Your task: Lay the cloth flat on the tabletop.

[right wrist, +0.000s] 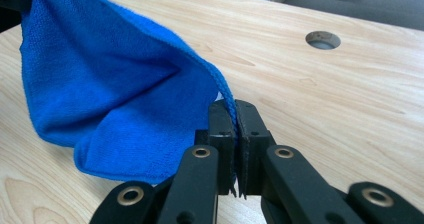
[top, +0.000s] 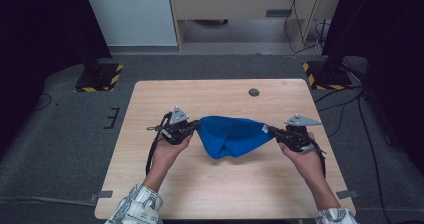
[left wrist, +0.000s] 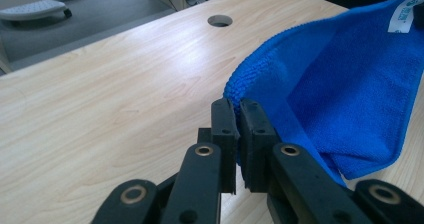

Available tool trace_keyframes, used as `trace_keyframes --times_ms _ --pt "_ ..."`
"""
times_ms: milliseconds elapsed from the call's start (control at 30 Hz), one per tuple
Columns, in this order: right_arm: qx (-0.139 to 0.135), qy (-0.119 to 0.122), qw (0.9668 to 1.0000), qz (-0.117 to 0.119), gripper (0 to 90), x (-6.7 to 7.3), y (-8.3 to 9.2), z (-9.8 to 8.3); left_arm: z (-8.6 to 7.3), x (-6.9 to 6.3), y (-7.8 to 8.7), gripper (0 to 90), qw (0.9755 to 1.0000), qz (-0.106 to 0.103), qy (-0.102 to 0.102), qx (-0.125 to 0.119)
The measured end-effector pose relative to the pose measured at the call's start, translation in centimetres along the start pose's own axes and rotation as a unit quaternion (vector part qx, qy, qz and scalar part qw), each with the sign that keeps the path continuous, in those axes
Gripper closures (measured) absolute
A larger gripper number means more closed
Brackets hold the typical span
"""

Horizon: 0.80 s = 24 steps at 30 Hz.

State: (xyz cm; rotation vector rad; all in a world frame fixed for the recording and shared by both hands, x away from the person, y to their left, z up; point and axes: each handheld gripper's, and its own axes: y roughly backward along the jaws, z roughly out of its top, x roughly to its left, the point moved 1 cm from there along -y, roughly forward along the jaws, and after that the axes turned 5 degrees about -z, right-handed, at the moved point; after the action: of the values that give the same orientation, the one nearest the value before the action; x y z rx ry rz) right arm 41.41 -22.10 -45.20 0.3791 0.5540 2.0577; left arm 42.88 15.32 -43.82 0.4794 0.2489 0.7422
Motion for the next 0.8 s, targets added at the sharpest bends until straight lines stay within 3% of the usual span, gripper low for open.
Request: trace_keyframes --times_ms 233,800 --pt "-0.002 0.009 1.0 0.002 87.2 0.0 0.7 1.0 1.2 0.0 0.4 85.4 1.0 0.005 -0.007 -0.004" --pt "-0.004 0.015 0.9999 0.0 87.2 -0.3 0.5 1.8 1.3 0.7 0.6 85.5 0.9998 0.013 0.002 -0.014"
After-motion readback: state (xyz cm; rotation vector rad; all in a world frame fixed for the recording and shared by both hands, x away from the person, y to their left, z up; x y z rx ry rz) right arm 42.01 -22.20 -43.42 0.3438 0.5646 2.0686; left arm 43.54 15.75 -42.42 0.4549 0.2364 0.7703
